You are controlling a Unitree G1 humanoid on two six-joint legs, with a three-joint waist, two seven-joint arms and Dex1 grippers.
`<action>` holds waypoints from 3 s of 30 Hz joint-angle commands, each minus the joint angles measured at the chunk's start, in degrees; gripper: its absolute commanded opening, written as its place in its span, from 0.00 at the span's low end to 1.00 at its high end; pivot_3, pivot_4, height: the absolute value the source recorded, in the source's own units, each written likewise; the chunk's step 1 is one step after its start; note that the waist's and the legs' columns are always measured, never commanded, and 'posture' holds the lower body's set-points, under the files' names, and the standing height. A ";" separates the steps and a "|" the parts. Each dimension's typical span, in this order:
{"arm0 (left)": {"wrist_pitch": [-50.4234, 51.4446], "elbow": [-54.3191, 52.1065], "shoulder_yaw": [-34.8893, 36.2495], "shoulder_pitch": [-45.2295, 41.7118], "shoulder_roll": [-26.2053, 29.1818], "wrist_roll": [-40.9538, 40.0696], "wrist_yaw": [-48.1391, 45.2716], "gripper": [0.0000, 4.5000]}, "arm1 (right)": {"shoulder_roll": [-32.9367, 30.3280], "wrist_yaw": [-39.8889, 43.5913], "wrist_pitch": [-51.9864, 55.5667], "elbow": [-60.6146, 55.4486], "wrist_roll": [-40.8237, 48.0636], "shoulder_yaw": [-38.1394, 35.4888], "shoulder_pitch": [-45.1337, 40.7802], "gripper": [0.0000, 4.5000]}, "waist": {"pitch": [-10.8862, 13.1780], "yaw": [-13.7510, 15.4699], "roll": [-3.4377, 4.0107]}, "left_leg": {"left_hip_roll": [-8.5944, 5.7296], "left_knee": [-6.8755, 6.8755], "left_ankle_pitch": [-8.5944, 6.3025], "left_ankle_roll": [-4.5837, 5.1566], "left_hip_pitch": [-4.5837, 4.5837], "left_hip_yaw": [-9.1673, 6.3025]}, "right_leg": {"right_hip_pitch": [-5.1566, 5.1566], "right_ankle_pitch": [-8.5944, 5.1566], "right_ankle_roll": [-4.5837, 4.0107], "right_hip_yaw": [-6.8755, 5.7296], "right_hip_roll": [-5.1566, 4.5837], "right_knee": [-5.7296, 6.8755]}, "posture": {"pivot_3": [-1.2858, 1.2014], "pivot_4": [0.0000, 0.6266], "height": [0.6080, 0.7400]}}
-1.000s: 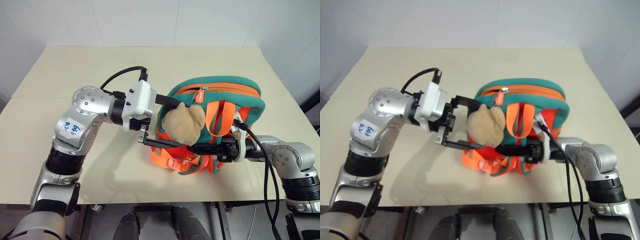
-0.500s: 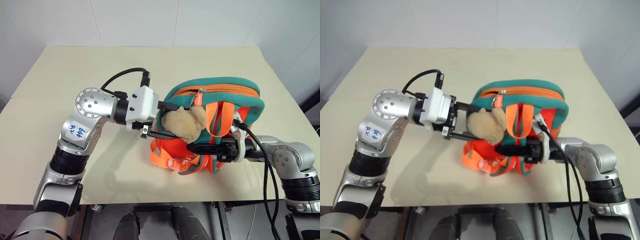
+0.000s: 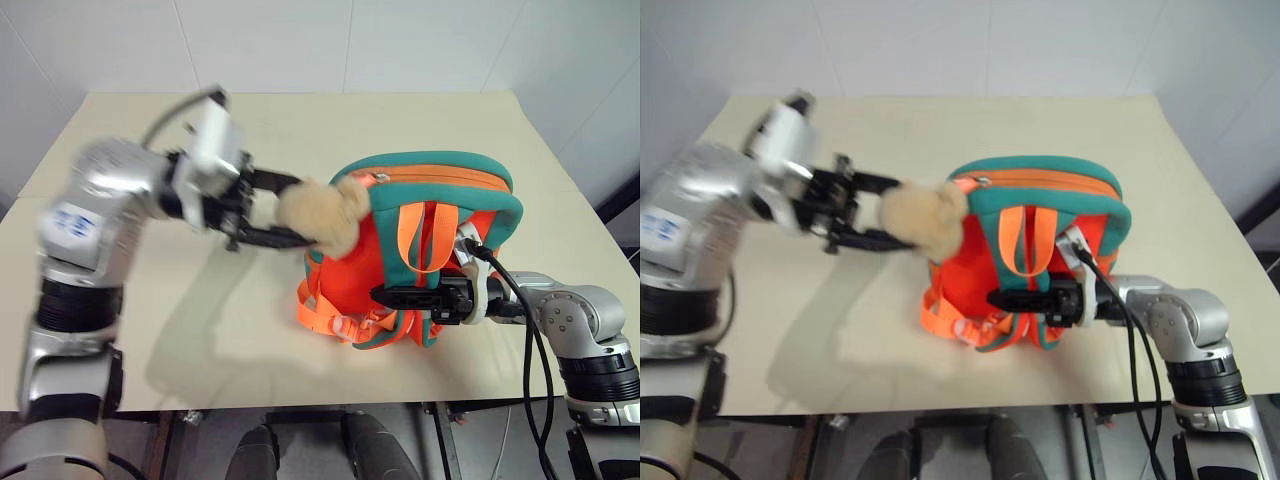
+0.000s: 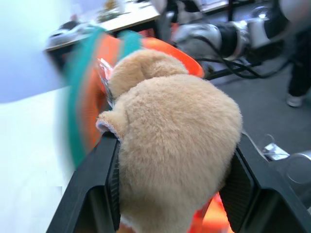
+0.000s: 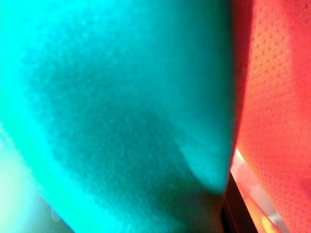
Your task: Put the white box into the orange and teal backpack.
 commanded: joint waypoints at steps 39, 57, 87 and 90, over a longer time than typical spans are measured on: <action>-24.57 30.54 -7.47 19.61 -13.58 20.38 0.25 0.49 | -0.62 -6.08 -4.06 -7.36 0.03 -2.58 3.89 0.02 | -0.05 1.91 0.00 | -0.02 0.02 0.00 0.00 0.01 -0.03 | 0.02 -0.03 -0.04 -0.04 -0.09 0.06 | 0.52 0.24 1.00; -19.99 5.51 0.45 27.66 -2.95 14.13 2.56 1.00 | -6.55 -5.96 -21.18 -16.21 -9.26 -9.63 8.81 1.00 | -0.04 1.84 0.01 | 0.01 -0.12 0.00 -0.01 -0.01 0.02 | -0.01 -0.03 -0.05 -0.03 -0.10 -0.07 | 0.52 0.24 1.00; -20.89 1.95 8.16 37.37 -3.54 5.66 1.18 1.00 | -19.09 5.29 -49.01 3.30 -25.75 -26.27 28.70 1.00 | -0.03 1.70 0.01 | 0.01 -0.14 0.02 0.09 0.32 0.26 | 0.49 0.03 0.06 0.20 -0.09 -0.55 | 0.52 0.24 1.00; -20.75 1.84 7.89 36.86 -3.07 5.99 0.81 1.00 | -18.50 3.58 -48.10 3.56 -26.40 -24.68 27.26 1.00 | -0.03 1.71 0.00 | 0.00 -0.12 0.02 0.09 0.32 0.27 | 0.50 0.04 0.07 0.21 -0.10 -0.56 | 0.52 0.24 1.00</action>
